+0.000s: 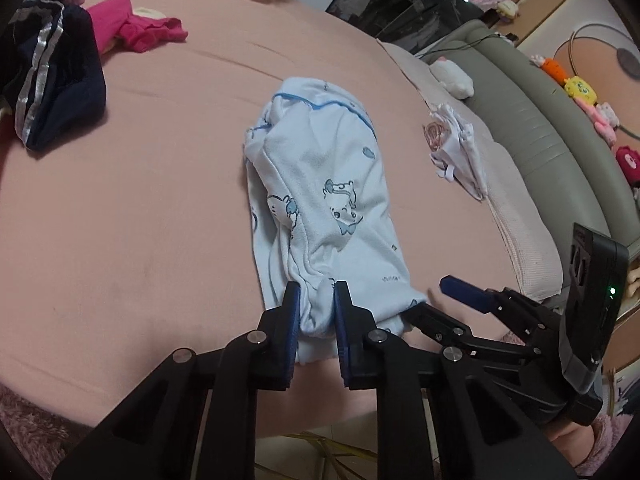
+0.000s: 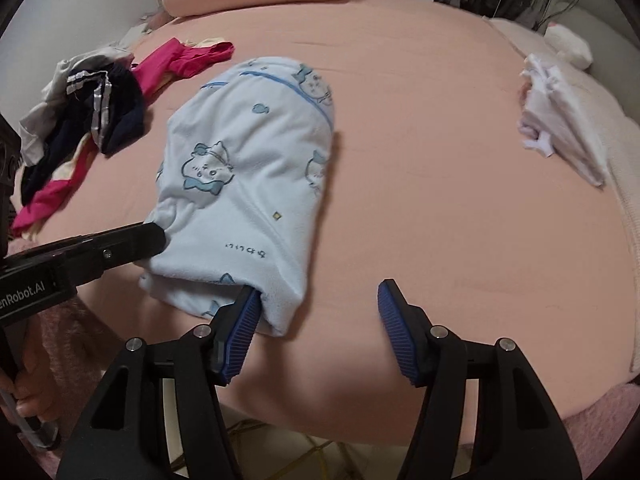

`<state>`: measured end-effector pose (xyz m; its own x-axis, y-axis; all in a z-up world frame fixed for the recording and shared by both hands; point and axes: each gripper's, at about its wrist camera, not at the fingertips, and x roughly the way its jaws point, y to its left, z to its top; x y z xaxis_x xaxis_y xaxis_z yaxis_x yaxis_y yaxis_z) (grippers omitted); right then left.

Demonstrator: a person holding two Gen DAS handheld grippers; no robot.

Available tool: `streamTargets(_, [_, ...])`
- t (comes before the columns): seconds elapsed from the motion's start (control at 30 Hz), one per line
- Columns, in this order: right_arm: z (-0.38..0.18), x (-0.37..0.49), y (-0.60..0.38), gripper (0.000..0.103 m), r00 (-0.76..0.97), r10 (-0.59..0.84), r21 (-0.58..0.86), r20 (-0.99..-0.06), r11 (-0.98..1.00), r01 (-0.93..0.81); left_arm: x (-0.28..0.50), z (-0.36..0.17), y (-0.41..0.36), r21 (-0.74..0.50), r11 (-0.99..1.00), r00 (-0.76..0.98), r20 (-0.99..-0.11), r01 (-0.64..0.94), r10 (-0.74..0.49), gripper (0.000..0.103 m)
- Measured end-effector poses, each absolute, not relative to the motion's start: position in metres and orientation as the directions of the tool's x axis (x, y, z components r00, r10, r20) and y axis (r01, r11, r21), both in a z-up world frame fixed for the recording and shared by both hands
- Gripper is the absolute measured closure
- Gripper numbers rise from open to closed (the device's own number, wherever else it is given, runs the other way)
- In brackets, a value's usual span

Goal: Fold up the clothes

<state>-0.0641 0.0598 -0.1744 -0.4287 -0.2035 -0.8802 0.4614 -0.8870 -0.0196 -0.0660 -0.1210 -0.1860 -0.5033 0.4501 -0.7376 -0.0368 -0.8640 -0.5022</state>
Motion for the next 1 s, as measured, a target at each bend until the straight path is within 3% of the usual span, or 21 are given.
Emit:
streamTargets(0.13, [-0.173, -0.057, 0.058, 0.043, -0.436, -0.144, -0.088, -0.888, -0.878, 0.470, -0.065, -0.198, -0.117, -0.468, -0.884, -0.462, -0.783, -0.002, 0.416, 0.086])
streamTargets(0.2, [-0.175, -0.056, 0.064, 0.044, -0.408, -0.136, -0.085, -0.903, -0.873, 0.480, -0.067, -0.207, -0.119, -0.446, -0.894, -0.429, -0.815, 0.038, 0.389, 0.079])
streamTargets(0.33, [-0.174, -0.059, 0.078, 0.045, -0.359, -0.133, -0.071, -0.924, -0.862, 0.501, -0.067, -0.187, -0.126, -0.475, -0.879, -0.492, -0.772, 0.028, 0.402, 0.073])
streamTargets(0.5, [-0.140, -0.075, 0.093, 0.043, -0.438, -0.205, -0.012, -0.875, -0.896, 0.443, -0.069, -0.165, -0.117, -0.427, -0.902, -0.586, -0.715, -0.066, 0.381, 0.072])
streamTargets(0.67, [-0.158, -0.097, 0.061, 0.043, -0.386, -0.266, 0.054, -0.883, -0.875, 0.480, -0.083, -0.198, -0.094, -0.245, -0.966, -0.475, -0.843, -0.079, 0.252, 0.068])
streamTargets(0.77, [-0.183, -0.099, 0.045, 0.045, -0.353, -0.268, 0.061, -0.896, -0.863, 0.501, -0.077, -0.200, -0.108, -0.282, -0.957, -0.462, -0.841, -0.066, 0.280, 0.067])
streamTargets(1.0, [-0.182, -0.083, 0.067, 0.040, -0.370, -0.250, 0.021, -0.895, -0.851, 0.524, -0.065, -0.196, -0.116, -0.303, -0.952, -0.452, -0.843, -0.052, 0.293, 0.062])
